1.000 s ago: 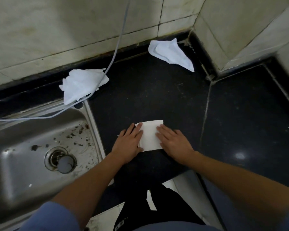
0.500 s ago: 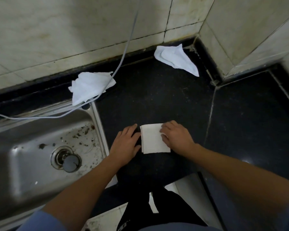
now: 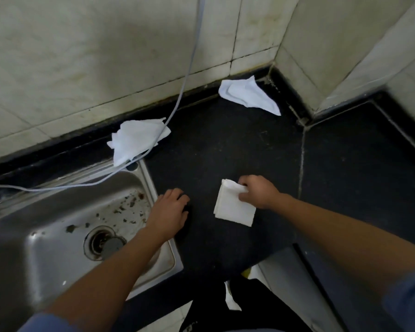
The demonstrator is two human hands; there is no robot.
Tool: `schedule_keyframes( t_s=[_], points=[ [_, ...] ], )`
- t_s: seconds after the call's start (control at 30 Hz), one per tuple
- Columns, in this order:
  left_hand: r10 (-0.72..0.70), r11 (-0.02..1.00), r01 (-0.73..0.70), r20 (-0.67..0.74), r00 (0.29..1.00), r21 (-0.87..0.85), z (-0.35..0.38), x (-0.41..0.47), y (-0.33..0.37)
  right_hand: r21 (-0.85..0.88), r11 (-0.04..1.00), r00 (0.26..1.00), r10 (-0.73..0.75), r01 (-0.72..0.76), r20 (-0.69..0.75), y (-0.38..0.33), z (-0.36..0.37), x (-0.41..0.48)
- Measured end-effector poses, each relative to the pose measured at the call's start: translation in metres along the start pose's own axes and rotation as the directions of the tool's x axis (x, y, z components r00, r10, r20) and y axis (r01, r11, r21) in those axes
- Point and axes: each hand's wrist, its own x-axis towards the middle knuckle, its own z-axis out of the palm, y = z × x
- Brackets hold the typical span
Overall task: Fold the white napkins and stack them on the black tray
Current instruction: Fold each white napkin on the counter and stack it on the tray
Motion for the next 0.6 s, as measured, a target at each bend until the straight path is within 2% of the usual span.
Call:
schedule_keyframes(
  t_s=[0.13, 0.27, 0.47, 0.6],
  points=[
    [0.110, 0.992, -0.113, 0.050, 0.993, 0.057, -0.021, 0.036, 0.020, 0.085, 0.996, 0.989, 0.018, -0.006, -0.146, 0.018, -0.014, -0.049],
    [0.266, 0.959, -0.272, 0.074, 0.961, 0.086, -0.040, 0.061, 0.066, 0.029, 0.997, 0.939, 0.072, -0.066, -0.337, 0.046, -0.022, -0.104],
    [0.520, 0.833, -0.528, 0.092, 0.849, 0.164, -0.062, 0.079, 0.171, 0.015, 0.975, 0.834, 0.198, -0.222, -0.515, 0.101, -0.024, -0.212],
    [0.679, 0.694, -0.684, 0.112, 0.725, 0.223, -0.064, 0.058, 0.264, 0.075, 0.924, 0.724, 0.343, -0.375, -0.599, 0.141, -0.002, -0.311]
  ],
)
